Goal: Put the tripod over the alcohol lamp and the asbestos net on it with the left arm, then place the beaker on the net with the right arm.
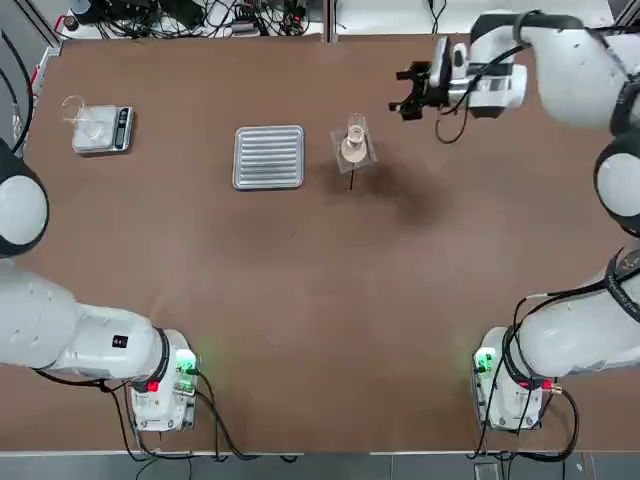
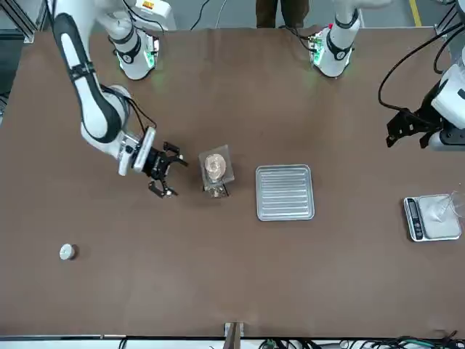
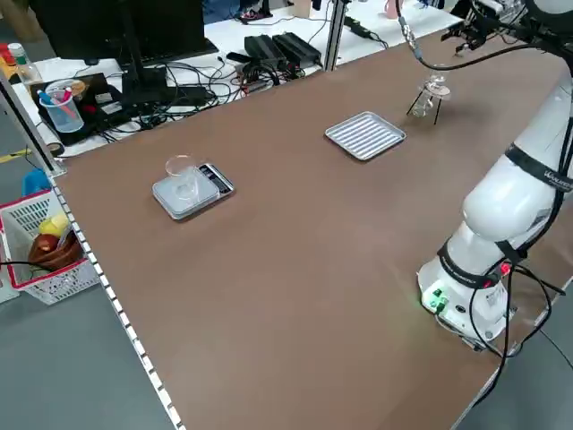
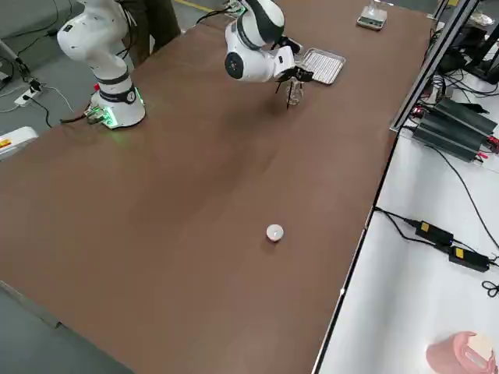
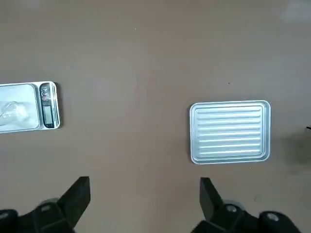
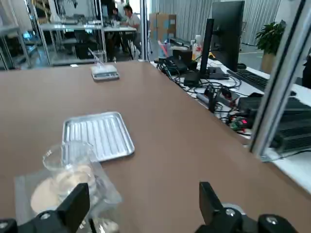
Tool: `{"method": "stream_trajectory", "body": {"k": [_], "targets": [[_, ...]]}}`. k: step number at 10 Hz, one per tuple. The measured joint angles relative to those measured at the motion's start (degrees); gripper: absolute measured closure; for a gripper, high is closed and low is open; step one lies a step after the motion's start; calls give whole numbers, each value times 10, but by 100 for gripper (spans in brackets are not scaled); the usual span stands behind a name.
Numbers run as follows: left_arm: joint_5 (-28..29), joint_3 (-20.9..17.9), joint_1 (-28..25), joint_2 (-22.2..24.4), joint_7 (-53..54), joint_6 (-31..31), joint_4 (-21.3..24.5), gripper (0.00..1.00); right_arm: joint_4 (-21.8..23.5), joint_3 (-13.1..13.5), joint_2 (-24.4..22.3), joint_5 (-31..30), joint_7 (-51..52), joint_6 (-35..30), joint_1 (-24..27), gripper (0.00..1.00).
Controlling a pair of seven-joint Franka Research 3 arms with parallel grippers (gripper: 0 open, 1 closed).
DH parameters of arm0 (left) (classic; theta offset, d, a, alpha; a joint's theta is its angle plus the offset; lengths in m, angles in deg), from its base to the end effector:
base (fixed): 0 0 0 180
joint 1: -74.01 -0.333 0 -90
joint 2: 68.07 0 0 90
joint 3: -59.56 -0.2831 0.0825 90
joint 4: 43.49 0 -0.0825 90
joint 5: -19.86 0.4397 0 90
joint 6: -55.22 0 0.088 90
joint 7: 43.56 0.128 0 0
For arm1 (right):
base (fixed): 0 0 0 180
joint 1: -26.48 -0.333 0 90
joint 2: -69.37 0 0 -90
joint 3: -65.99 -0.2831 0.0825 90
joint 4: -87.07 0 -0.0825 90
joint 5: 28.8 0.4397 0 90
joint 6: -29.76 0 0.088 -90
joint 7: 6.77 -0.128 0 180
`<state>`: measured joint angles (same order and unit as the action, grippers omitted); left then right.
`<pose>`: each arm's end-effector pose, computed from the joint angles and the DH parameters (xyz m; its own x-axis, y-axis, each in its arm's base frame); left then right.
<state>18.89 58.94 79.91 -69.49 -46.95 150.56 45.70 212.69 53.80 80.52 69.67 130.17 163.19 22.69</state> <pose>0.6254 -0.0599 0.5715 0.9962 -0.0311 0.0813 -0.0330 -0.9992 0.0215 0.5723 0.1993 0.2275 0.0744 0.3942 0.9160 0.9409 -0.3320 0.0664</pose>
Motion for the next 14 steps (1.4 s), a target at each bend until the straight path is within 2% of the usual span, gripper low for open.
{"method": "stream_trajectory", "body": {"k": [3,5,6,8,11,14], "targets": [[0,1,1,0,0,0,0,1,-29,4,-37,-156,-2,1,66,0],[0,1,0,0,0,0,-1,1,-85,6,-37,-298,-31,19,100,0],[0,1,0,0,0,0,-1,1,-118,6,-33,-392,-89,24,113,0],[0,1,1,0,0,0,-1,1,-175,6,-14,-555,-266,26,135,0],[0,1,0,0,0,0,-1,0,-256,4,25,-723,-578,27,155,0],[0,1,0,0,0,0,-2,1,-333,1,54,-857,-932,18,158,0]]}}
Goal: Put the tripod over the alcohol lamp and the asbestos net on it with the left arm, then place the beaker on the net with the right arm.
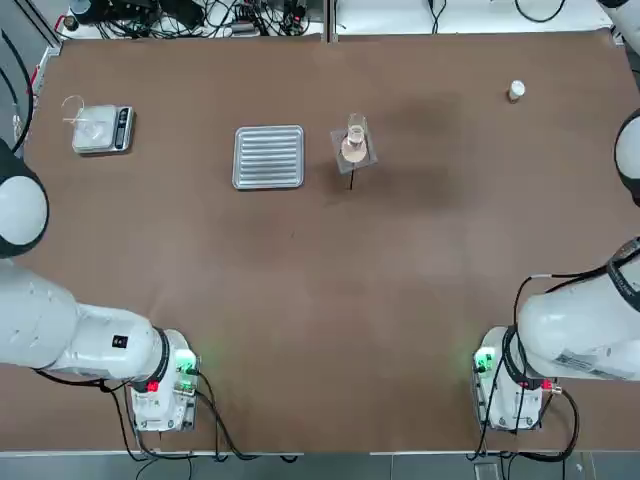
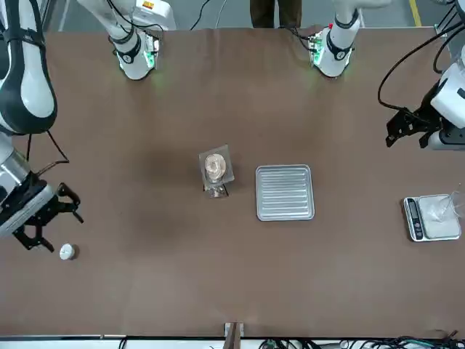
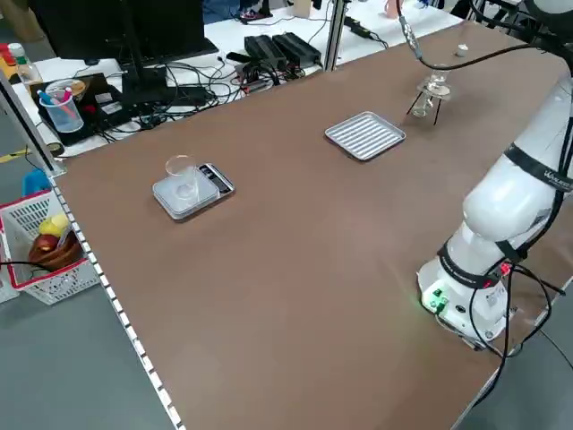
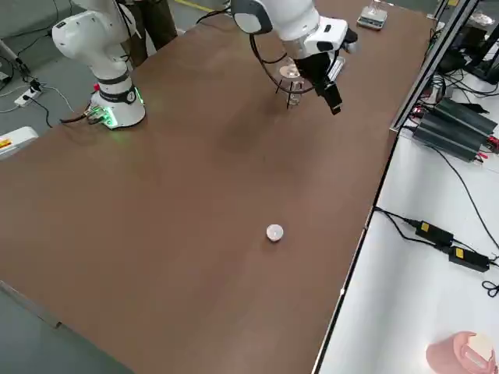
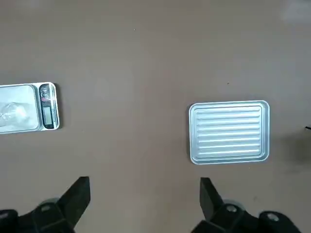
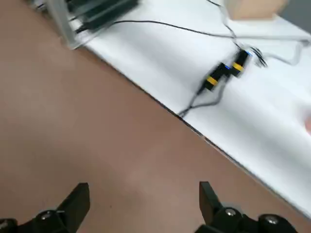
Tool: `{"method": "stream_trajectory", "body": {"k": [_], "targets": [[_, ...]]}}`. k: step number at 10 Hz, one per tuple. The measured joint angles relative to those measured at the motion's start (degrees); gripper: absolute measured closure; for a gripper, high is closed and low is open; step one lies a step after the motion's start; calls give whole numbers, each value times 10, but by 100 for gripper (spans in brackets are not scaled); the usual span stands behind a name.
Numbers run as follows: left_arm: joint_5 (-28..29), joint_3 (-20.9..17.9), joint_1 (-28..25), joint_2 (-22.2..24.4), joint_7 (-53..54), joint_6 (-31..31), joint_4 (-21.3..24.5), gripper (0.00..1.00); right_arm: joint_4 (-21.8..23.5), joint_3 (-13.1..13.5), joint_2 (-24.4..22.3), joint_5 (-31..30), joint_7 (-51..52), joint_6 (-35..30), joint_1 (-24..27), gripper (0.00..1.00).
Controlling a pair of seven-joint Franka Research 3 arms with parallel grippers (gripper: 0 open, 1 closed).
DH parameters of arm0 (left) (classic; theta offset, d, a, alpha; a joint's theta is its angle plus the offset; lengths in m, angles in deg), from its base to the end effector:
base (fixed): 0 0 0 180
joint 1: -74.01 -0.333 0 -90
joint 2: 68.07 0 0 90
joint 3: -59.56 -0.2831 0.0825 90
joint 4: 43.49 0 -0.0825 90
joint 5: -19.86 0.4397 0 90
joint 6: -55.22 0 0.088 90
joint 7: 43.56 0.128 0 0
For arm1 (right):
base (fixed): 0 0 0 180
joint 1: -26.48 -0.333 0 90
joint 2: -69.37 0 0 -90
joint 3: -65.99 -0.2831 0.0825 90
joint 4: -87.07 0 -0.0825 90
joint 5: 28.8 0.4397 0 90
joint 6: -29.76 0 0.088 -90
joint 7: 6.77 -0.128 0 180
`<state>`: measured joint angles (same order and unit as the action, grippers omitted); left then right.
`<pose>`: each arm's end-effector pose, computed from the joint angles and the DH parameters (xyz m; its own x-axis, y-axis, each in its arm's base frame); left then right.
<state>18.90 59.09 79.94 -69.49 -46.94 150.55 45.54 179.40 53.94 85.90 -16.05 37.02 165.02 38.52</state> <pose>0.6253 -0.0618 0.5730 0.9959 -0.0344 0.0839 -0.0364 -0.9991 0.0215 0.7377 -0.0068 0.4466 0.6935 0.5279 0.4903 0.5567 -0.8246 0.1003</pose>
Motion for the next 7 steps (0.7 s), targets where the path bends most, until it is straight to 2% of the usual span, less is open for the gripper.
{"method": "stream_trajectory", "body": {"k": [3,5,7], "targets": [[0,0,0,0,0,0,0,0,-92,-3,34,-89,-289,-99,1,0],[0,0,0,0,0,0,0,1,-158,-3,51,-101,-387,-184,5,0],[0,0,0,0,0,0,0,1,-189,-2,52,-104,-430,-266,8,0]]}}
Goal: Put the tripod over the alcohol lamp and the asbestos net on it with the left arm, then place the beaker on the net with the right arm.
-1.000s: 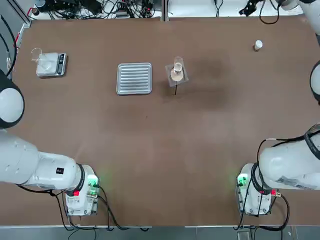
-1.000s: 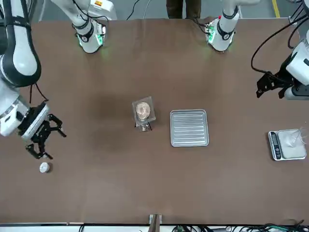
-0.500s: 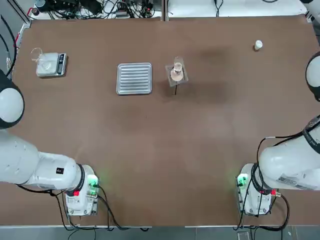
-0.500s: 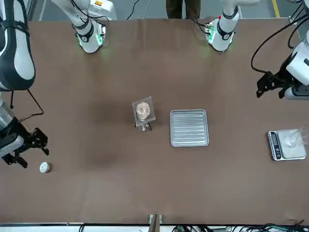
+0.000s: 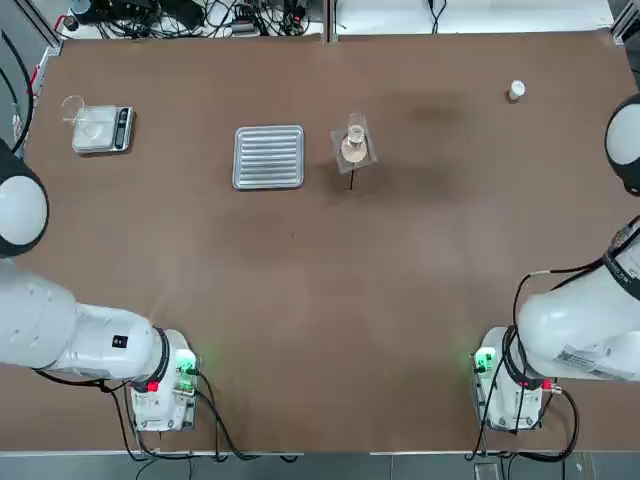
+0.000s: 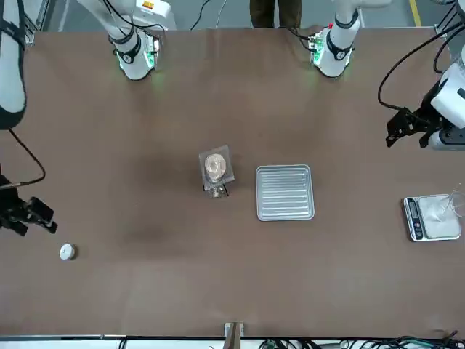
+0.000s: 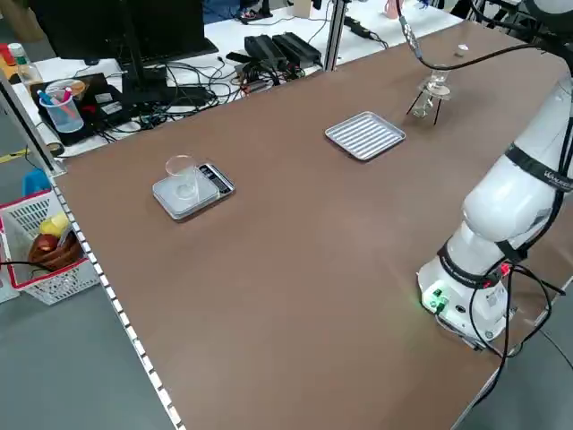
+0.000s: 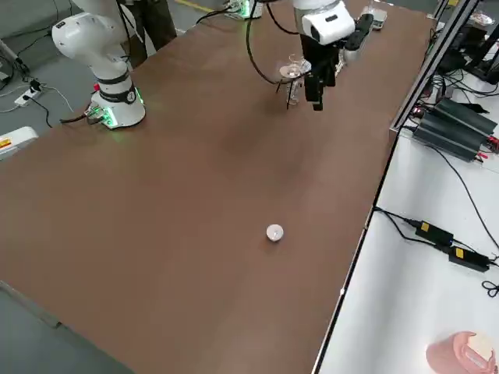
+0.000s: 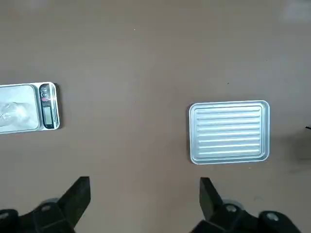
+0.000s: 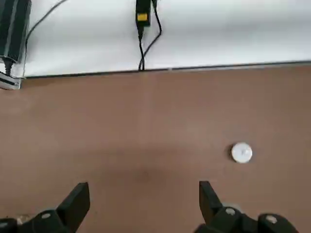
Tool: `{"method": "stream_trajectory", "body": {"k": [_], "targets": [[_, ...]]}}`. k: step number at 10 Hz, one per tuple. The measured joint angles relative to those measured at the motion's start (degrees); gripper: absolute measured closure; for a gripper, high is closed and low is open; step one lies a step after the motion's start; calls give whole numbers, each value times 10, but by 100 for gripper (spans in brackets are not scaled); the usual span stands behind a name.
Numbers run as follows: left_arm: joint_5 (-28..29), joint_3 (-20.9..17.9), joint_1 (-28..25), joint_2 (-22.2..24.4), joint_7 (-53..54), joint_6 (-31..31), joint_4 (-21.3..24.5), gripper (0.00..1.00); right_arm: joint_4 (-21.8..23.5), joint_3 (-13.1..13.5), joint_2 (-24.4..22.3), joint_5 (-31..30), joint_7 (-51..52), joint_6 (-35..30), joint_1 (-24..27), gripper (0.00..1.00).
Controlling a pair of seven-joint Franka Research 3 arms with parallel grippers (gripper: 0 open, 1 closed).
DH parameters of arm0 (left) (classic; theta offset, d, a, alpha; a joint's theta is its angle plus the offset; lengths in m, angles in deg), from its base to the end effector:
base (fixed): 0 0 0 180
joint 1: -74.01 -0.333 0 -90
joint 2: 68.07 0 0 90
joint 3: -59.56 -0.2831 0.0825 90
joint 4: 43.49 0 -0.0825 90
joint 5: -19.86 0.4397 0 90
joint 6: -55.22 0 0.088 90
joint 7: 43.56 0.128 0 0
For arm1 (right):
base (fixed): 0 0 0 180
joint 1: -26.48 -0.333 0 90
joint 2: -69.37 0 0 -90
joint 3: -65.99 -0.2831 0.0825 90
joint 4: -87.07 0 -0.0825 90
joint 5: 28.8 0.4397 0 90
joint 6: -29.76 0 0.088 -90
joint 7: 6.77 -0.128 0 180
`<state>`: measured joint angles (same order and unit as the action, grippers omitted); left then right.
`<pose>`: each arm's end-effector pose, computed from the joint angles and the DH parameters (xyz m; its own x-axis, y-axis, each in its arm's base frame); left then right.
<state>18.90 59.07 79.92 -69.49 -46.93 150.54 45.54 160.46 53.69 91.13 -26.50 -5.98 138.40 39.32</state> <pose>0.6254 -0.0614 0.5730 0.9959 -0.0339 0.0838 -0.0358 -0.9991 0.0215 0.7405 -0.0283 0.5098 0.9697 -0.0417 0.2406 -0.0140 -0.9932 -0.1155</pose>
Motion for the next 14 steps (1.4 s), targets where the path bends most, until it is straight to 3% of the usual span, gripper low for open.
{"method": "stream_trajectory", "body": {"k": [4,7,10,12,14], "targets": [[0,0,0,0,0,0,0,1,-18,-1,0,-8,-13,-37,0,0],[0,0,0,0,0,0,0,1,-19,5,-5,-67,-14,-62,-10,0],[0,0,0,0,0,0,0,0,1,48,-44,-69,-17,-88,-55,0],[0,0,0,0,0,0,0,1,46,100,-93,-56,-22,-95,-102,0],[0,0,0,0,0,0,0,0,81,111,-136,-52,-29,-99,-115,0]]}}
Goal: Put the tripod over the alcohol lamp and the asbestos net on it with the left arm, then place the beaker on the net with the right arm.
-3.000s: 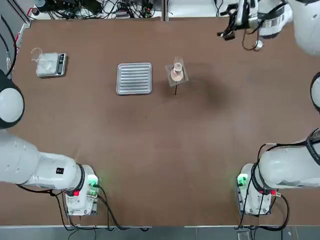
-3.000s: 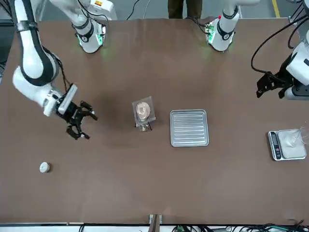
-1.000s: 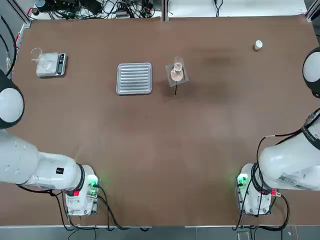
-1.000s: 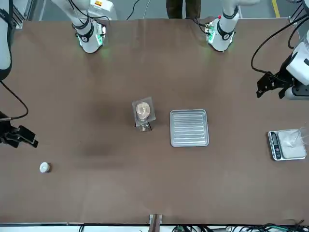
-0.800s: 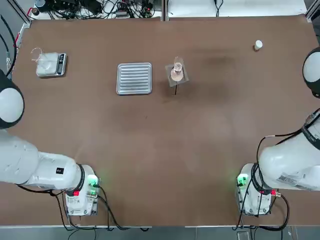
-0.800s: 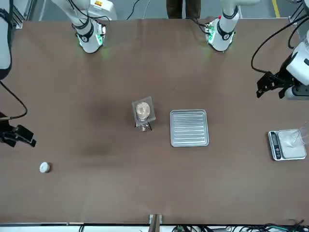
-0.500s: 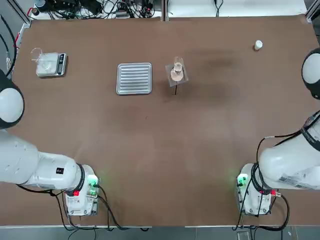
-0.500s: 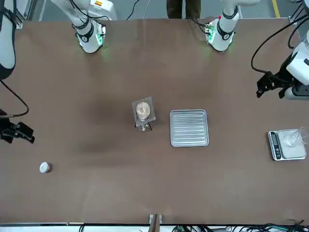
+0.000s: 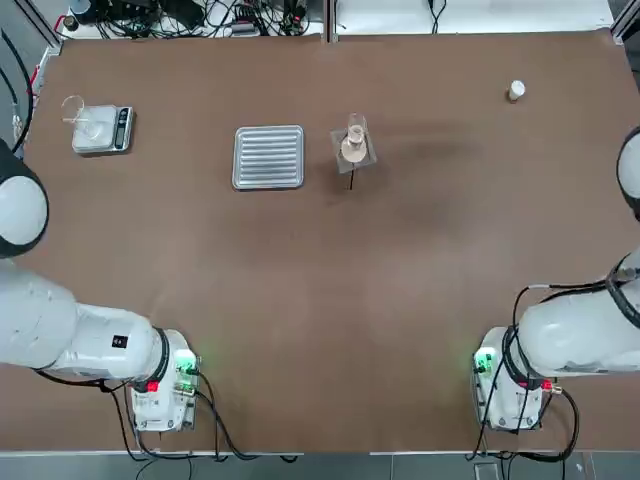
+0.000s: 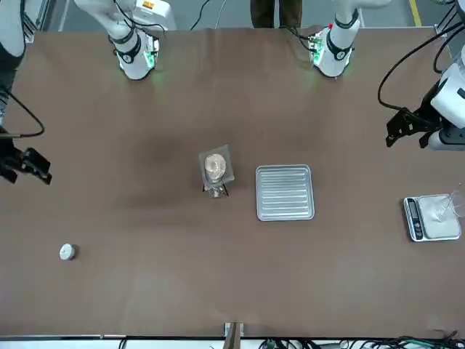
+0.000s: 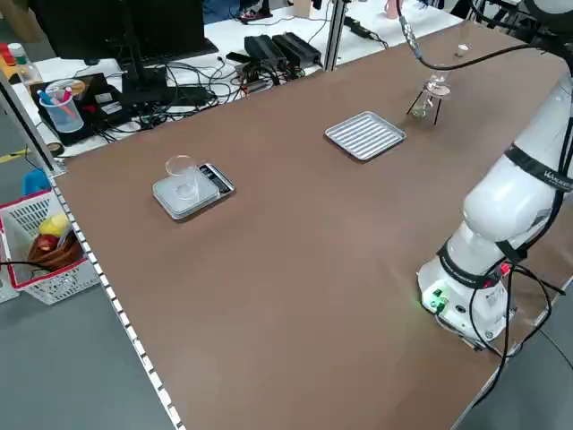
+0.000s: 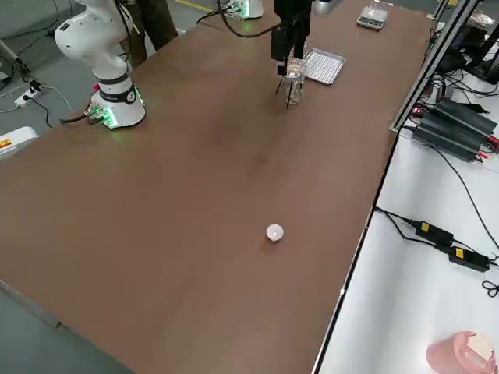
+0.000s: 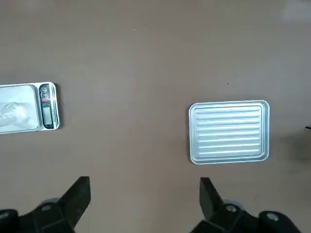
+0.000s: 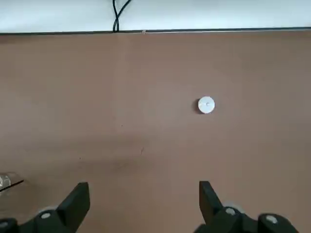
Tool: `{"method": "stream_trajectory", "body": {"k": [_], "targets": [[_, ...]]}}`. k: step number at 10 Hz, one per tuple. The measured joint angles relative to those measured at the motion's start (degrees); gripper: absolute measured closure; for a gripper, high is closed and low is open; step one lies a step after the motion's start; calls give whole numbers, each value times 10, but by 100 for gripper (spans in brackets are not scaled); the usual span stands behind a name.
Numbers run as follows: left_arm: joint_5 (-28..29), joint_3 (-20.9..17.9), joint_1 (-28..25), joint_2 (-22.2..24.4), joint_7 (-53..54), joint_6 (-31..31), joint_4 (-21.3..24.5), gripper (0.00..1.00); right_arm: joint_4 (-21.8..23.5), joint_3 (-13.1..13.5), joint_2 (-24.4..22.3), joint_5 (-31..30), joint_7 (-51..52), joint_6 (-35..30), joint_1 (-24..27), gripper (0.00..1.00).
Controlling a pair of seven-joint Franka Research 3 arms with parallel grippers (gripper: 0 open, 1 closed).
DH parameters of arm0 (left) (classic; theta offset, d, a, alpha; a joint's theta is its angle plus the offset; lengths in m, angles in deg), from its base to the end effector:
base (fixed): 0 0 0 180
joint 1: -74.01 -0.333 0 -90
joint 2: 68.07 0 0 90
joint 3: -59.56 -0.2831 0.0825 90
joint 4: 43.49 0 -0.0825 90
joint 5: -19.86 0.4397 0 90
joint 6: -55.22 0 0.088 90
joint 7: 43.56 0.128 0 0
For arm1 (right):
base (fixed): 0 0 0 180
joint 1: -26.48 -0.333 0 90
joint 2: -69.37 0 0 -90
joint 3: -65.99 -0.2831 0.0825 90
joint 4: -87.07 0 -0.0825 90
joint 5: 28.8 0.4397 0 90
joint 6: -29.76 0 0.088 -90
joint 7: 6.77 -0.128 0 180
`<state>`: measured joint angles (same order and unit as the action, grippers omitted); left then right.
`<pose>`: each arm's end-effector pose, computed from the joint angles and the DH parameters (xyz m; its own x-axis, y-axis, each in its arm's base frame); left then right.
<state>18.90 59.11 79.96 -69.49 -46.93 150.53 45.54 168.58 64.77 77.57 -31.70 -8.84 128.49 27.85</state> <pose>0.6253 -0.0623 0.5729 0.9959 -0.0353 0.0836 -0.0372 -0.9991 0.0215 0.6683 -0.0084 0.5737 0.9869 -0.0317 0.1583 -0.0388 -0.9984 0.0419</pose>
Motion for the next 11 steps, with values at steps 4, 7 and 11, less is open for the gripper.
{"method": "stream_trajectory", "body": {"k": [4,7,11], "targets": [[0,1,1,0,0,0,0,0,59,0,-50,17,-8,-12,-8,0],[0,1,1,0,0,0,0,1,92,0,-65,19,-40,3,-30,0],[0,2,1,0,0,0,0,0,99,0,-71,19,-43,13,-35,0]]}}
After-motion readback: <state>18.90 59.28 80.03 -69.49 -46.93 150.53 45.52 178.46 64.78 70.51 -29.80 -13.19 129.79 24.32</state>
